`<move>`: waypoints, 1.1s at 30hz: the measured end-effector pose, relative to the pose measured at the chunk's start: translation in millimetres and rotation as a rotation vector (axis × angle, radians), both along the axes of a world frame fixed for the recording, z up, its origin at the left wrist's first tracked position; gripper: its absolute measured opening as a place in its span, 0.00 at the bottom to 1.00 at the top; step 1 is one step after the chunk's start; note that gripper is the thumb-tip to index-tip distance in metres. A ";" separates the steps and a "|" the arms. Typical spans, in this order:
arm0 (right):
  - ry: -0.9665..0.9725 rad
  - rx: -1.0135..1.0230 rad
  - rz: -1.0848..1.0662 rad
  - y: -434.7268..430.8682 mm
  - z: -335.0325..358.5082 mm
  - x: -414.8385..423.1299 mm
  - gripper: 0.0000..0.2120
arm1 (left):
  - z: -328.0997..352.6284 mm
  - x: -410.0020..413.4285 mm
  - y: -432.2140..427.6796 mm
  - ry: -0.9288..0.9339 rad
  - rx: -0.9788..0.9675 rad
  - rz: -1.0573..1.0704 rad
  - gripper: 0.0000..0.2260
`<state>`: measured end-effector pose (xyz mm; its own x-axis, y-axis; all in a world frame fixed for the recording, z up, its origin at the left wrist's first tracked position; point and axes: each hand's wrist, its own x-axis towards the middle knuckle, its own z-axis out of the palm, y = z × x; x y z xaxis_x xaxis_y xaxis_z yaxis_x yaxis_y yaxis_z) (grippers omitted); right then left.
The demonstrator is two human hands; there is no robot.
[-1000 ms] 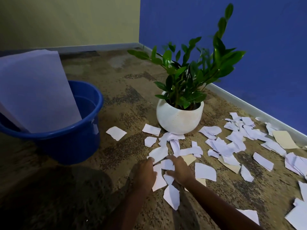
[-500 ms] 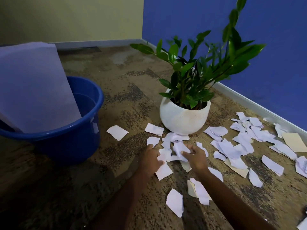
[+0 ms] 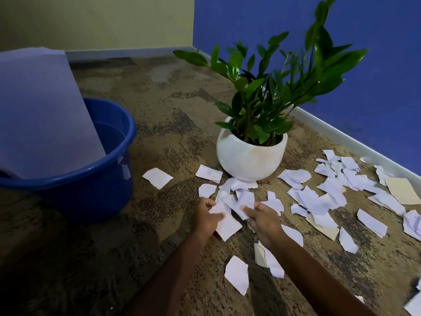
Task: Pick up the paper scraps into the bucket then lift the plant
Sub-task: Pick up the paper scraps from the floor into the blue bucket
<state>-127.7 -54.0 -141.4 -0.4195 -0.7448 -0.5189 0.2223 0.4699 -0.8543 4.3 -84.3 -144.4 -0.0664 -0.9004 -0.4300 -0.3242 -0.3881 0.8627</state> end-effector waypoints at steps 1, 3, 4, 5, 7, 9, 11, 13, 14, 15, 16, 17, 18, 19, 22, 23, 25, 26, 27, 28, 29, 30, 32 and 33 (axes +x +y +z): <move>-0.022 0.003 0.011 -0.3 2.6 5.6 0.02 | 4.1 1.3 0.1 0.089 0.047 0.055 0.16; -0.036 0.011 0.049 -0.9 9.4 15.5 0.02 | 13.8 5.8 0.6 0.233 0.123 0.128 0.20; -0.052 0.000 0.075 -1.5 13.4 20.2 0.03 | 18.7 8.7 1.4 0.313 0.161 0.142 0.19; -0.081 -0.022 0.096 -1.9 18.9 25.2 0.04 | 23.4 11.4 2.0 0.394 0.198 0.138 0.18; -0.098 -0.051 0.142 -2.8 27.6 32.8 0.03 | 32.4 16.9 2.3 0.486 0.243 0.127 0.16; -0.068 -0.043 0.168 -3.5 34.7 39.2 0.05 | 43.6 19.0 3.4 0.511 0.274 0.168 0.16; -0.067 -0.074 0.183 -4.0 40.8 45.4 0.03 | 53.5 21.1 3.8 0.576 0.311 0.203 0.18; -0.001 -0.134 0.210 -4.4 47.5 52.3 0.04 | 62.5 26.0 4.8 0.608 0.311 0.165 0.22; 0.104 -0.164 0.237 -4.3 50.7 54.8 0.04 | 67.1 28.1 5.3 0.604 0.280 0.134 0.22; 0.219 -0.202 0.268 -4.1 54.8 57.6 0.04 | 71.2 29.9 6.1 0.565 0.223 0.111 0.20; 0.320 -0.247 0.304 -5.3 57.7 60.2 0.05 | 74.7 32.9 6.6 0.506 0.162 0.100 0.19; 0.395 -0.284 0.340 -6.2 61.5 63.1 0.07 | 77.2 35.6 6.6 0.421 0.108 0.102 0.19; 0.448 -0.307 0.380 -7.6 64.2 66.1 0.09 | 78.8 38.4 5.7 0.344 0.068 0.116 0.20; 0.487 -0.324 0.412 -8.2 67.4 69.8 0.10 | 81.8 42.8 4.9 0.300 0.047 0.135 0.21; 0.516 -0.376 0.484 -9.5 74.9 80.4 0.14 | 93.4 57.1 0.9 0.324 0.034 0.160 0.19; 0.516 -0.406 0.514 -9.8 77.3 84.2 0.15 | 98.6 61.3 -0.2 0.335 0.026 0.159 0.19; 0.518 -0.476 0.551 -11.3 81.7 92.7 0.19 | 107.6 68.8 -3.3 0.304 -0.024 0.170 0.19; 0.506 -0.503 0.541 -12.5 83.8 97.2 0.19 | 112.0 72.2 -5.7 0.287 -0.056 0.183 0.20; 0.485 -0.524 0.523 -13.9 86.2 101.7 0.20 | 117.0 75.2 -8.0 0.281 -0.085 0.197 0.21; 0.461 -0.542 0.506 -16.8 88.2 105.7 0.20 | 122.1 78.2 -11.9 0.282 -0.106 0.216 0.21; 0.427 -0.552 0.493 -20.3 90.0 109.1 0.22 | 128.3 81.6 -15.6 0.282 -0.132 0.246 0.22; 0.382 -0.550 0.482 -23.8 91.2 111.6 0.24 | 135.1 85.5 -19.8 0.267 -0.165 0.289 0.22; 0.335 -0.528 0.462 -29.5 91.0 111.9 0.27 | 151.4 95.4 -27.9 0.213 -0.274 0.374 0.22; 0.352 -0.516 0.458 -30.8 89.6 110.1 0.27 | 160.2 101.2 -32.0 0.174 -0.342 0.405 0.22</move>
